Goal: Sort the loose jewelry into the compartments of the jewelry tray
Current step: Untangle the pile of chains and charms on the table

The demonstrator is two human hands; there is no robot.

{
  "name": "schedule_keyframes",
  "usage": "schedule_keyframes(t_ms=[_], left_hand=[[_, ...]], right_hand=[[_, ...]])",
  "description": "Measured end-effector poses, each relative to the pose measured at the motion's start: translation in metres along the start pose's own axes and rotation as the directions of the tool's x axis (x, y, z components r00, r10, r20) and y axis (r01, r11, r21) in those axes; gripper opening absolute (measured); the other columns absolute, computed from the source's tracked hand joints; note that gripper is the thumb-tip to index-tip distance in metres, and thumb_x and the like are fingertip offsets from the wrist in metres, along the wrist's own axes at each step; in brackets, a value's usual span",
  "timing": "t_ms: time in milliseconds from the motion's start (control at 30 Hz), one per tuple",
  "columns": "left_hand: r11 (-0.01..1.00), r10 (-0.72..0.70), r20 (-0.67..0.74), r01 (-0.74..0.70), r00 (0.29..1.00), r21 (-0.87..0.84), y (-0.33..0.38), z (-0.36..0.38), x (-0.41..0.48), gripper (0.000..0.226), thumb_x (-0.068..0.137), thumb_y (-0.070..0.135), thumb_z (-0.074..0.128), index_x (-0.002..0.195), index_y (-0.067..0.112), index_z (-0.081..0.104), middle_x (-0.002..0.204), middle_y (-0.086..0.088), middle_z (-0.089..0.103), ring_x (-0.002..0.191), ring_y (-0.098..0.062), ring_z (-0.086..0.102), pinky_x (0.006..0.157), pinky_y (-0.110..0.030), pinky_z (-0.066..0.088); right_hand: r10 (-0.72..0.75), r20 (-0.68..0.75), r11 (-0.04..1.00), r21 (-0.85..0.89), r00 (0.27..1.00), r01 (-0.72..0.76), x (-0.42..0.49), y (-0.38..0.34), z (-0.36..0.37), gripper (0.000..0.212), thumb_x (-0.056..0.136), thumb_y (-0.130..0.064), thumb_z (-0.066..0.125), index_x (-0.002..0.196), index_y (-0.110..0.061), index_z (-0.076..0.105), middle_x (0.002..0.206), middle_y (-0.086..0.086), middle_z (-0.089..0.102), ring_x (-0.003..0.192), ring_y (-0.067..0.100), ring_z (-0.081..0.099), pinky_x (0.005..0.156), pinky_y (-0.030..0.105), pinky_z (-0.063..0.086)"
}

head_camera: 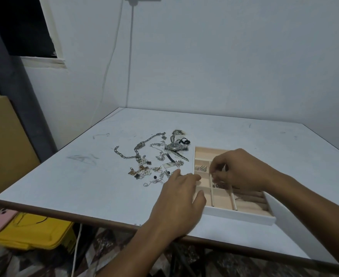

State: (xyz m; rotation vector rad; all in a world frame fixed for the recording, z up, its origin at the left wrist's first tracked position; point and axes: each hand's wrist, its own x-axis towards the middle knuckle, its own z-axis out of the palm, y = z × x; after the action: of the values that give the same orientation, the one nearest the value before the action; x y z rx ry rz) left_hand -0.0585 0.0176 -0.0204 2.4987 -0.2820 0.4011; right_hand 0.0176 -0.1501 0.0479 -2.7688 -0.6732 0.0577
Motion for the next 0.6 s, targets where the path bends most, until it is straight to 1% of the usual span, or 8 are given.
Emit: schedule_keyframes(t_ms=[67,167,233,300,333,400,500,600], left_hand=[[1.0,-0.009,-0.006,0.009,1.0,-0.006,-0.004,-0.004,0.004,0.046,0.096,0.041,0.043,0.14,0.027,0.041,0.146,0.011,0.042,0.146,-0.009,0.008,0.115,-0.03,0.018],[1.0,-0.024,-0.039,0.024,0.999,-0.016,-0.015,-0.016,0.012,0.045,0.093,0.045,0.047,0.136,0.03,0.046,0.143,0.01,0.045,0.144,-0.008,0.014,0.113,-0.032,0.023],[1.0,-0.028,-0.081,0.028,0.996,-0.001,-0.029,-0.025,0.02,0.041,0.091,0.042,0.052,0.13,0.027,0.053,0.129,0.005,0.055,0.137,-0.014,0.031,0.106,-0.03,0.032],[0.998,-0.049,-0.118,0.053,0.992,0.03,-0.046,-0.035,0.03,0.034,0.089,0.038,0.056,0.121,0.025,0.06,0.111,0.002,0.06,0.119,-0.017,0.048,0.094,-0.028,0.037],[0.996,-0.077,-0.121,0.082,0.99,0.034,-0.054,-0.04,0.034,0.033,0.089,0.037,0.057,0.119,0.024,0.062,0.11,0.001,0.061,0.114,-0.017,0.052,0.092,-0.028,0.039],[0.989,-0.139,-0.114,0.143,0.984,0.032,-0.067,-0.049,0.04,0.033,0.089,0.034,0.057,0.12,0.024,0.063,0.117,0.0,0.063,0.113,-0.016,0.054,0.094,-0.03,0.042],[0.982,-0.168,-0.117,0.176,0.979,0.065,-0.079,-0.057,0.046,0.032,0.089,0.031,0.056,0.12,0.022,0.064,0.118,-0.001,0.066,0.11,-0.014,0.057,0.091,-0.027,0.045],[0.978,-0.189,-0.103,0.197,0.977,0.068,-0.085,-0.061,0.051,0.034,0.09,0.028,0.055,0.122,0.021,0.062,0.126,-0.001,0.062,0.117,-0.015,0.054,0.092,-0.026,0.042]], right_hand=[[-0.017,-0.017,1.0,-0.001,1.0,0.017,0.009,-0.008,-0.005,0.009,0.085,-0.023,0.065,0.088,-0.028,0.072,0.081,-0.013,0.068,0.076,0.005,0.061,0.07,0.022,0.049],[-0.062,-0.028,0.998,0.004,0.998,0.063,0.031,-0.023,-0.005,0.011,0.086,-0.021,0.064,0.092,-0.027,0.071,0.09,-0.007,0.07,0.078,0.008,0.059,0.067,0.019,0.043],[-0.058,-0.025,0.998,0.028,0.998,0.058,0.053,-0.033,0.001,0.015,0.084,-0.022,0.067,0.098,-0.024,0.071,0.095,-0.004,0.071,0.082,0.011,0.06,0.07,0.021,0.042],[-0.024,-0.016,0.999,0.029,1.0,0.025,0.075,-0.043,0.011,0.021,0.081,-0.024,0.07,0.102,-0.022,0.071,0.098,0.0,0.07,0.088,0.016,0.062,0.077,0.026,0.049],[-0.008,-0.009,1.0,0.013,1.0,0.008,0.085,-0.047,0.017,0.022,0.079,-0.024,0.071,0.101,-0.019,0.071,0.099,0.003,0.07,0.09,0.02,0.064,0.081,0.031,0.052],[0.009,0.001,1.0,-0.014,1.0,-0.009,0.102,-0.055,0.029,0.024,0.076,-0.022,0.071,0.096,-0.009,0.071,0.098,0.01,0.072,0.093,0.026,0.065,0.082,0.038,0.055],[0.033,0.015,0.999,-0.012,0.999,-0.033,0.117,-0.062,0.041,0.02,0.077,-0.025,0.072,0.089,-0.009,0.07,0.094,0.01,0.072,0.089,0.025,0.065,0.079,0.037,0.055],[0.046,0.019,0.998,-0.035,0.999,-0.045,0.125,-0.066,0.047,0.023,0.082,-0.028,0.071,0.089,-0.006,0.069,0.096,0.011,0.07,0.094,0.026,0.064,0.082,0.038,0.054]])
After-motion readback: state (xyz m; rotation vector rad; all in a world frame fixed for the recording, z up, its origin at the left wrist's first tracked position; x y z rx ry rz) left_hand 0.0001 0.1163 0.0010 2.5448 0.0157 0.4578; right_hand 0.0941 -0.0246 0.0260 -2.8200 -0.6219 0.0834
